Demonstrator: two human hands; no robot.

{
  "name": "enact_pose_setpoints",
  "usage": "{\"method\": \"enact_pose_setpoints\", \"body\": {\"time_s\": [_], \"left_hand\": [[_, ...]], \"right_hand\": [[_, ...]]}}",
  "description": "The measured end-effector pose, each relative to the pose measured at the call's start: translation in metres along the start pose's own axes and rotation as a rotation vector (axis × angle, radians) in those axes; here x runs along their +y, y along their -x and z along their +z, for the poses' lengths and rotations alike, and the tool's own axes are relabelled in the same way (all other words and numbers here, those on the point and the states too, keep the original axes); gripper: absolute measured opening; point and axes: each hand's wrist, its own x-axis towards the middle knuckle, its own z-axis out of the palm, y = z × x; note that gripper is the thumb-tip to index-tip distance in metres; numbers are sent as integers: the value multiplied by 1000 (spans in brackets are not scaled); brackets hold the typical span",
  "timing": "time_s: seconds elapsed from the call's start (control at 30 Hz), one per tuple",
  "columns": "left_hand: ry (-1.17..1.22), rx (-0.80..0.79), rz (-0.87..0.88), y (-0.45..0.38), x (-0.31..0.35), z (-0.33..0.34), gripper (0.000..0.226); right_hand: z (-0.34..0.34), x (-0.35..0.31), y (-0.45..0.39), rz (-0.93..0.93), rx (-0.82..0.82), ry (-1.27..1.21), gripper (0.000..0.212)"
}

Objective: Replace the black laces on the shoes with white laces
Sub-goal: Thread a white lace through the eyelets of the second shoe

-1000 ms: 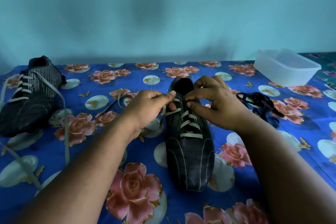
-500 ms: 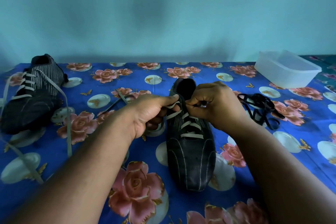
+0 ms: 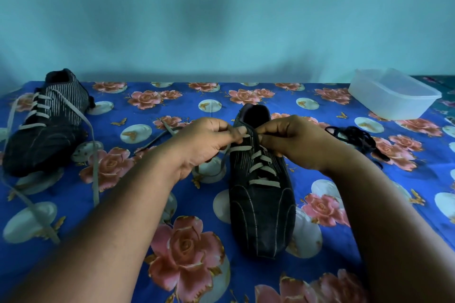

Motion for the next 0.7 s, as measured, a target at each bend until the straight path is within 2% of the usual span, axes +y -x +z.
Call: {"method": "enact_pose_setpoints", "body": {"time_s": [0.1, 0.17, 0.33, 0.43, 0.5, 0.53, 0.6, 0.63, 0.7], "left_hand": [[-296, 79, 250, -2, -3, -4, 26], [-442, 102, 366, -5, -8, -6, 27], [-601, 203, 573, -11, -19, -10, 28], [-635, 261, 641, -12, -20, -14, 23], [-494, 263, 591, -9, -15, -10, 23], [-352, 236, 500, -8, -12, -6, 29], [-72, 171, 197, -7, -7, 1, 53], [-8, 150, 39, -6, -6, 3, 61], [29, 118, -160, -4, -2, 7, 59]], "right_hand": [[-5, 1, 1, 16, -89, -147, 13], [-8, 1, 1, 17, -102, -159, 10], [-8, 0, -1, 36, -39, -171, 7], [-6, -2, -1, 7, 21, -92, 7], [-4, -4, 0, -4, 77, -24, 6], [-2, -5, 1, -5, 99, -18, 6], [0, -5, 2, -9, 124, -30, 6], [1, -5, 3, -15, 130, -30, 6], [2, -4, 4, -20, 139, -42, 8]]}}
